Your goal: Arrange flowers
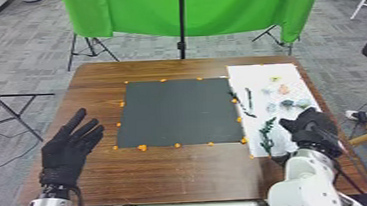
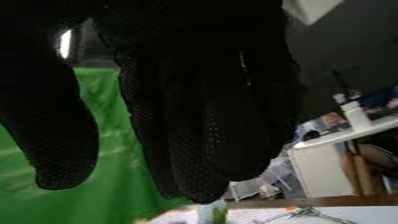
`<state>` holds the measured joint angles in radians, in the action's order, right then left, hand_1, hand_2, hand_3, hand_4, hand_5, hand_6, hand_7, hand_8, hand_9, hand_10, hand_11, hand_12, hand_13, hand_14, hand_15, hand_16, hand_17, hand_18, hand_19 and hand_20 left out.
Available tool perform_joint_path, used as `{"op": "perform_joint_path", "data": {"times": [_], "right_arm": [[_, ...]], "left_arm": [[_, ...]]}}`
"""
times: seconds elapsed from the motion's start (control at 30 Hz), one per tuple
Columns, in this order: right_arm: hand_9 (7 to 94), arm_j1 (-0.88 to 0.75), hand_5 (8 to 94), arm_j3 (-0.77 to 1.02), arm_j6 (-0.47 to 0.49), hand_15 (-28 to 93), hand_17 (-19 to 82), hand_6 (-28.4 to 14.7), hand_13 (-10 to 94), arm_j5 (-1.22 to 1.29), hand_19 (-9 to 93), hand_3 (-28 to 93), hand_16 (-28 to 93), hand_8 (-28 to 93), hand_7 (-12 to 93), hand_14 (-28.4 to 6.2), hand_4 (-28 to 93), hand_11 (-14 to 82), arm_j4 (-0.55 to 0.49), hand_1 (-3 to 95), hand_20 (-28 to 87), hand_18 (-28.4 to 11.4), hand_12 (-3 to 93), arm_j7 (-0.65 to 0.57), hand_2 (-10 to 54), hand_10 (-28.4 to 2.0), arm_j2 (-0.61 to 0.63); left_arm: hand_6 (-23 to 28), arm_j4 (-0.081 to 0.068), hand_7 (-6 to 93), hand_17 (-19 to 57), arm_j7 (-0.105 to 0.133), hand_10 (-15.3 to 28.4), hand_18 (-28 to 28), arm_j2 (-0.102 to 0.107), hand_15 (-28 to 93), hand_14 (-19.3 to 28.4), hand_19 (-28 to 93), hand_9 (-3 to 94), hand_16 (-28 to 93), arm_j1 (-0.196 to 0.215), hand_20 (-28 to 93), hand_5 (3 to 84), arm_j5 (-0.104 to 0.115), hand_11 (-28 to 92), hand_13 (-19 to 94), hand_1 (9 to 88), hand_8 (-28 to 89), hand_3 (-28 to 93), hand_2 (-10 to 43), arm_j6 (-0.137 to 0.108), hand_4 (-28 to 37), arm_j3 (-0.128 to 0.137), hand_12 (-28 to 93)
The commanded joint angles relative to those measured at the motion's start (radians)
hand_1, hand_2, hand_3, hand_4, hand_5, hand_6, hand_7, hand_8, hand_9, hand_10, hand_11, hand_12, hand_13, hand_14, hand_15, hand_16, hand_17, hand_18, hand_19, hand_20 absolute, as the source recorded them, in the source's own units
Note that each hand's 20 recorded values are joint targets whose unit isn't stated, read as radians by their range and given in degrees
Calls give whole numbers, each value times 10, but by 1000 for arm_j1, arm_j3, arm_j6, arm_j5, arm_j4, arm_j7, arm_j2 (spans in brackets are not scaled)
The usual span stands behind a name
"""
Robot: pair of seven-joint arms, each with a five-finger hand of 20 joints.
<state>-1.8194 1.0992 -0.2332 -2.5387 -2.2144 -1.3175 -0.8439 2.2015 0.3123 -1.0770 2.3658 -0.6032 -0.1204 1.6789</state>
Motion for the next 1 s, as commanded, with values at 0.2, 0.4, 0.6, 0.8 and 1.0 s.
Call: {"op": "perform_joint_path", "data": {"times": [0.2,0.4,0.6,0.8,1.0], "right_arm": [[730,139,712,-174,176,672,377,-61,734,112,932,704,136,-124,193,-121,-235,445,85,340,138,-264,174,58,-81,-171,67],[729,232,720,-275,270,673,374,-60,730,148,932,699,135,-122,197,-124,-233,441,139,340,126,-266,175,104,-85,-173,91],[769,331,771,-379,370,667,400,-49,762,188,932,701,144,-41,224,-108,-254,445,194,437,152,-255,179,119,-91,-152,97],[838,331,837,-370,298,677,466,-42,822,165,932,701,176,52,261,-80,-280,441,174,553,256,-229,235,140,-95,-122,112],[851,341,850,-332,259,687,474,-41,831,163,932,718,185,64,256,-78,-282,445,89,554,299,-225,238,178,-95,-123,110]], "left_arm": [[65,-3,88,-119,-7,192,244,6,418,270,515,339,-87,2,44,357,3,181,206,215,-94,809,57,-9,-283,3,85],[66,-3,88,-119,-5,193,244,16,418,270,515,339,-87,1,44,357,8,180,206,216,-94,808,57,-17,-283,4,84],[66,-1,89,-119,-2,192,244,27,420,271,516,339,-87,5,44,357,10,181,207,217,-94,809,57,-17,-283,9,85],[67,4,90,-119,7,193,243,41,421,271,515,339,-88,18,44,357,15,181,207,218,-94,808,57,-24,-283,21,84],[67,10,90,-119,9,193,243,54,421,271,515,339,-89,27,44,357,17,182,207,218,-94,809,56,-32,-283,33,85]]}}
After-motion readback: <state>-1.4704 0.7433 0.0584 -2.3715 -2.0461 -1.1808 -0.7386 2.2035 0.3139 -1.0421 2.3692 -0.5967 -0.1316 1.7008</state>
